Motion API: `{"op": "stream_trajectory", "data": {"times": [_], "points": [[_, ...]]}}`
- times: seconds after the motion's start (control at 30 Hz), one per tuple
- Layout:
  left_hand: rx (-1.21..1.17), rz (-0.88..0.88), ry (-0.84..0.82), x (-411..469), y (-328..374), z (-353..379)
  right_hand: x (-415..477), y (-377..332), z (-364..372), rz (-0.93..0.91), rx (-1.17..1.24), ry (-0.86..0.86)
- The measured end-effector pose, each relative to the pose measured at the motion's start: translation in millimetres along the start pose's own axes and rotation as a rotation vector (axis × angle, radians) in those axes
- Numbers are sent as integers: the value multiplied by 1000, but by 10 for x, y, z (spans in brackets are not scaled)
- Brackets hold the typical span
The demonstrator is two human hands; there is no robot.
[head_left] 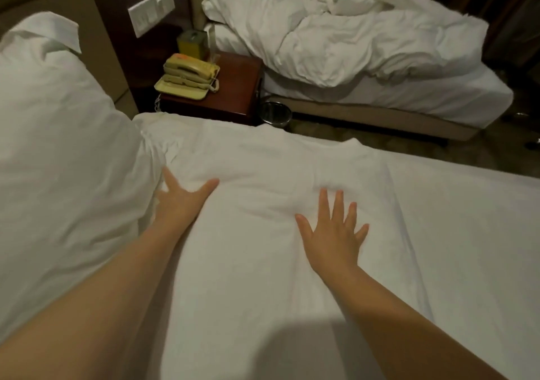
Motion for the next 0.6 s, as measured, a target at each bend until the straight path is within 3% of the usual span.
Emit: {"op": "stream_trajectory", "data": {"times": [0.07, 0.23, 0.33, 0.43, 0.5, 0.6], "points": [[-139, -56, -105, 255, 81, 87, 281, 52, -34, 10, -3, -7], [-86, -27, -265, 563, 587, 755, 1016, 229, -146, 19, -17, 41], [175, 10, -40, 746, 863, 903, 1412, 200, -164, -57, -58, 63], [342, 339, 257, 694, 1365, 978, 1762, 168, 32, -77, -93, 39], [360, 584, 294, 671, 1531, 1203, 1984, 173, 212, -70, -110, 38], [555, 593, 182, 1063, 1227, 1545, 2238, 176, 525, -71, -125, 10]]}}
Point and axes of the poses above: each hand's wrist, its own x-axis towards the middle knuckle, its own z-axis out of the palm, y = z × x, the point moved 4 cm from there along x, towards the middle knuckle, and after that the axes turned 3 degrees about -z, right-handed, at the moved point
